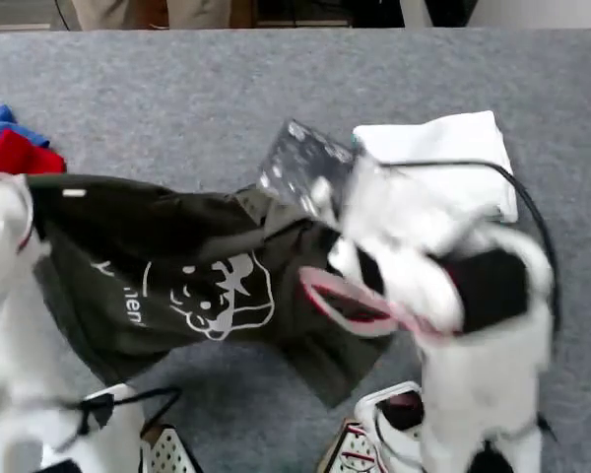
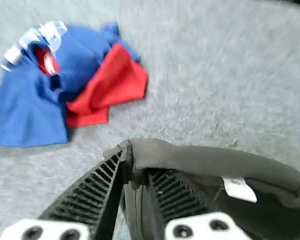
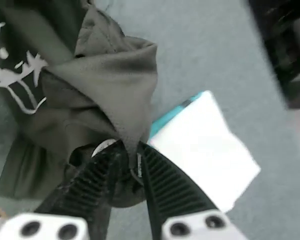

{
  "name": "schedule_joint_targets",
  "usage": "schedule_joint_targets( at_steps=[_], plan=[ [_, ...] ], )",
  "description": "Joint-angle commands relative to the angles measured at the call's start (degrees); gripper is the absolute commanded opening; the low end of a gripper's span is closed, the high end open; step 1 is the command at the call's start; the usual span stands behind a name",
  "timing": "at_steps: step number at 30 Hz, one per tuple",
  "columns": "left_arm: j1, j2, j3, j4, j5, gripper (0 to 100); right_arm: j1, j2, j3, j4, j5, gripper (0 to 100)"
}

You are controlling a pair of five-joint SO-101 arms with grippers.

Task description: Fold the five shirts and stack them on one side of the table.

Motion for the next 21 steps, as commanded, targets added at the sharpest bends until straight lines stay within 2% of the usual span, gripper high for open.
schedule_joint_targets(
  at_steps=[1,4,8,12,15,17,21],
  plan=[
    [-4.2,-2.6,-10.3,3.5,-1.0,2,-0.6,-9.8,-2.1,1.0,-2.0,0.3],
    [-10.2,-2.6,-12.5,3.5,-0.6,2,-0.6,-16.8,-3.9,0.9,-4.9,0.3],
    [-12.8,-5.1,-14.5,3.5,2.2,2,-0.6,-20.4,-12.2,0.6,-12.3,0.2],
    [-11.3,-15.2,-14.9,3.5,4.0,2,-0.6,-20.4,-24.2,-1.1,-20.4,0.2],
    [-6.8,-24.8,-14.9,3.3,4.5,2,-0.6,-20.4,-31.2,-5.1,-24.3,0.2],
    [-4.6,-29.9,-14.9,3.2,4.5,2,-0.6,-20.4,-34.5,-7.6,-25.6,0.2],
    [-4.7,-37.3,-15.1,3.0,4.3,2,-0.6,-20.4,-38.1,-10.2,-26.1,0.2]
  ],
)
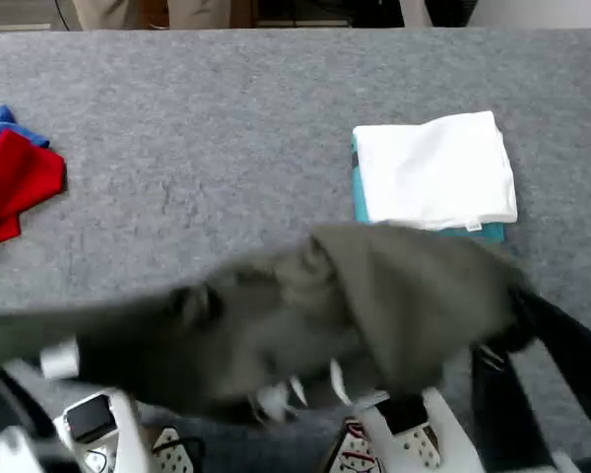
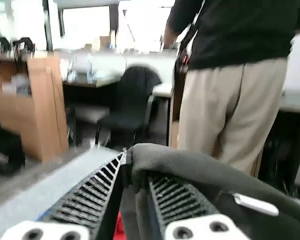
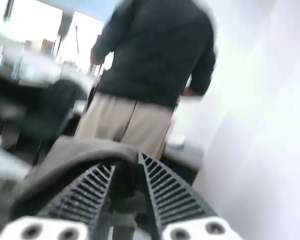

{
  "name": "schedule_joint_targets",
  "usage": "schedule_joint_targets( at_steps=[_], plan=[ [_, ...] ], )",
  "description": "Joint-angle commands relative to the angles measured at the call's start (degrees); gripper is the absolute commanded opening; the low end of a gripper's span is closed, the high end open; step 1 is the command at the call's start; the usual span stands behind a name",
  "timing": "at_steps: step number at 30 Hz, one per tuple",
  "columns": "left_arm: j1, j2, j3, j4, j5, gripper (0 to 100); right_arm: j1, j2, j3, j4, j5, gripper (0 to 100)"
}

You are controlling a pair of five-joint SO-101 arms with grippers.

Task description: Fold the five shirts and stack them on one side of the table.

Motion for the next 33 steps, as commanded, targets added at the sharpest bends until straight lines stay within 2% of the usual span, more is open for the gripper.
schedule_joint_targets(
  at_steps=[1,7,13,17,20,26,29,33],
  plan=[
    [0.3,-3.6,-0.5,0.1,0.3,2,-0.5,0.3,-2.6,-2.9,-1.4,0.2],
    [-1.8,-3.7,2.0,0.1,0.6,2,-0.9,0.4,4.4,1.4,-4.7,0.2],
    [-1.8,-4.2,11.8,0.1,0.6,2,-10.2,0.2,18.7,7.3,-3.9,0.2],
    [-1.7,-3.6,19.9,-1.7,0.5,2,-12.5,0.2,32.9,7.0,1.8,0.2],
    [-1.8,-4.0,32.7,-9.1,0.4,2,-12.5,0.3,46.4,2.2,5.5,0.2],
    [-0.5,-2.3,54.6,-24.2,-0.2,2,-12.7,1.6,72.8,-15.6,13.4,0.2],
    [2.4,0.4,59.0,-27.6,-2.6,2,-12.4,6.1,77.5,-20.7,14.0,0.2],
    [5.4,7.1,62.5,-32.2,-2.1,2,-11.5,14.0,77.8,-28.1,14.2,0.2]
  ],
)
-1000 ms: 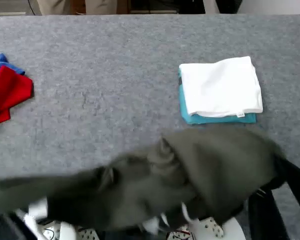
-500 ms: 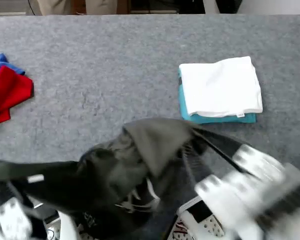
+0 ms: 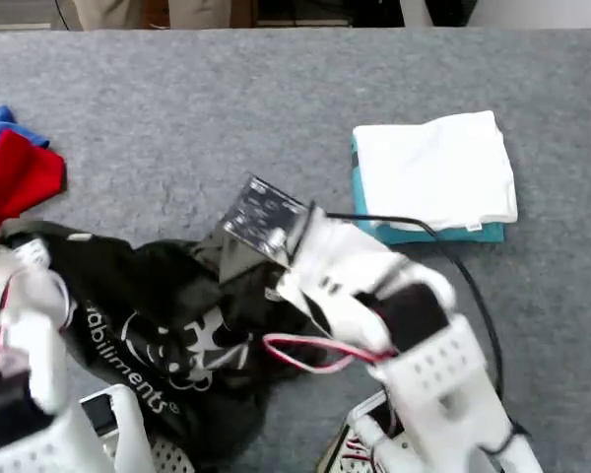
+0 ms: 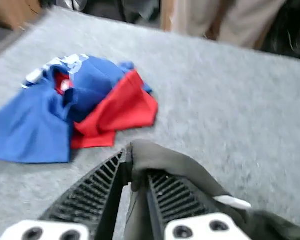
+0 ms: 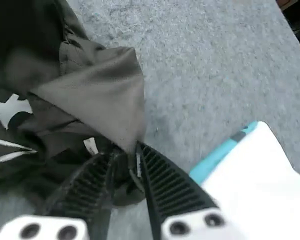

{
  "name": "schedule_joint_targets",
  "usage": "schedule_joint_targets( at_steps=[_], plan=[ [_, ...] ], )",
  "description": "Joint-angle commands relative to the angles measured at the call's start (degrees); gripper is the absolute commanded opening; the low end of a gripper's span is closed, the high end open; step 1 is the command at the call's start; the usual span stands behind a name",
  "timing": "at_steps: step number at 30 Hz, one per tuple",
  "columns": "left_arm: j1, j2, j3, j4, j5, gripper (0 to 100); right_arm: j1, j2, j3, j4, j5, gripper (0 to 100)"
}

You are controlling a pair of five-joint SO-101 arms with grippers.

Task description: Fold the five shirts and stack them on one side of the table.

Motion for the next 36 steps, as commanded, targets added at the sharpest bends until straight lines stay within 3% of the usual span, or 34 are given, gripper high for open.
schedule_joint_targets(
  at_steps=[1,10,17,21,26,32,36],
  plan=[
    [1.8,7.2,1.5,-5.3,2.1,2,1.1,6.5,0.2,-8.7,0.4,0.2],
    [6.2,41.5,-12.6,-6.7,12.4,2,10.9,34.2,-5.3,-29.2,0.6,0.2],
    [6.2,64.3,-27.8,-8.4,16.6,2,11.8,65.7,-26.3,-31.4,3.5,0.2],
    [6.1,73.5,-35.2,-7.4,16.6,2,14.5,77.8,-39.7,-26.2,3.5,0.2],
    [3.1,79.3,-40.8,-7.4,16.4,2,19.8,82.7,-53.3,-18.1,3.5,1.6],
    [1.5,80.9,-42.5,-7.4,16.1,2,21.8,83.5,-63.4,-8.8,5.9,25.1],
    [1.8,80.7,-42.5,-7.4,16.1,2,20.6,83.4,-69.1,-2.1,8.9,31.5]
  ],
)
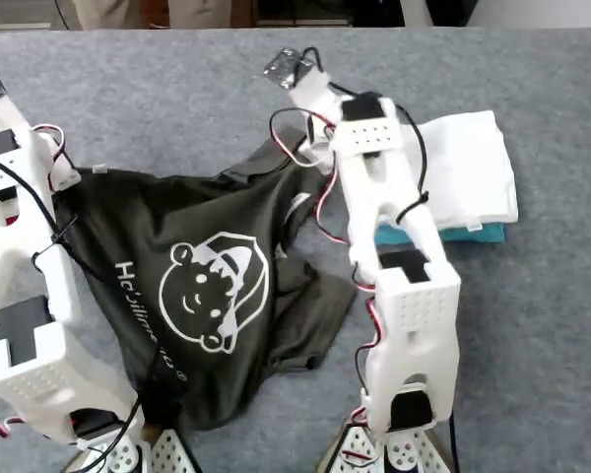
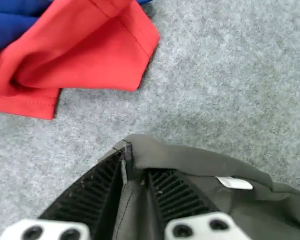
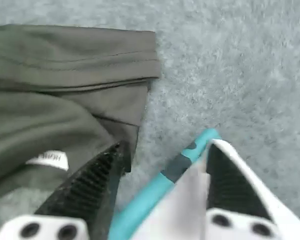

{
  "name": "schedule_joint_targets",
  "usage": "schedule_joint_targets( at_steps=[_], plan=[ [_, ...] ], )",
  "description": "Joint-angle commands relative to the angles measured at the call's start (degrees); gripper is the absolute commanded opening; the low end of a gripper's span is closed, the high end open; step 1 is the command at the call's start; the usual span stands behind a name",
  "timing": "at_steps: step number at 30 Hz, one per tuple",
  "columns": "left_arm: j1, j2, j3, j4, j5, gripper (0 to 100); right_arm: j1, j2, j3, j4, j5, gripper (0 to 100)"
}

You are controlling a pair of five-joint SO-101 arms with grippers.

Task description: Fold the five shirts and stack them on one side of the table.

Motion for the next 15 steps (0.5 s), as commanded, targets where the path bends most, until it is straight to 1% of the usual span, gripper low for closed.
schedule_joint_targets(
  at_steps=[1,4,5,7,10,11,13,15],
  plan=[
    [-0.4,-0.7,-2.8,0.1,0.1,2,-0.1,-0.7,-7.5,5.3,1.4,31.4],
    [-0.7,-0.9,-2.6,0.1,0.1,2,0.4,-0.7,-12.6,8.9,1.4,31.2],
    [-0.9,-0.9,-2.5,0.1,0.1,2,0.8,-0.7,-14.3,10.0,1.8,29.5],
    [-1.1,-0.9,-2.3,0.2,0.0,2,1.1,-0.6,-17.1,12.1,1.8,20.5],
    [-1.7,-0.9,-2.7,1.9,-1.1,2,0.2,0.0,-18.4,13.6,1.5,0.6],
    [-1.8,-0.9,-2.7,2.1,-1.1,2,0.0,0.6,-18.4,13.2,1.5,0.2],
    [-2.0,-0.9,-2.7,2.0,-1.1,2,-0.1,3.6,-17.9,8.7,0.9,4.8],
    [-2.4,-0.9,-2.8,1.9,-1.1,2,-0.1,7.5,-18.2,4.5,-1.6,3.0]
  ],
)
